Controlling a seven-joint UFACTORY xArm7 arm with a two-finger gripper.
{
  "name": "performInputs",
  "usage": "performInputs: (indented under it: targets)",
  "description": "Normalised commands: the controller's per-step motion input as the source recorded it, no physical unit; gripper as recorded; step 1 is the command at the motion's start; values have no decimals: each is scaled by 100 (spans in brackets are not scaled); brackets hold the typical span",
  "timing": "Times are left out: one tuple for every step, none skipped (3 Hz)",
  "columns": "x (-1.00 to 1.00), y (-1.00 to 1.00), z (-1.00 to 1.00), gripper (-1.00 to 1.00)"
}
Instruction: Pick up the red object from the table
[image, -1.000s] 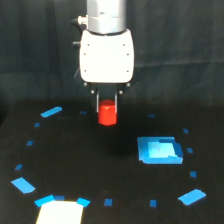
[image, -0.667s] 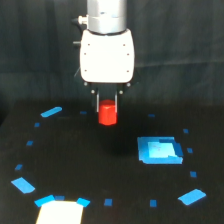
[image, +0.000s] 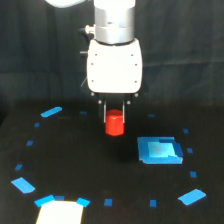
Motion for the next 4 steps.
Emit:
performInputs:
  targets:
    - [17, 10, 44, -100]
    - [-53, 27, -6, -100]
    - [3, -20, -59, -100]
    - [-28, 36, 24, -100]
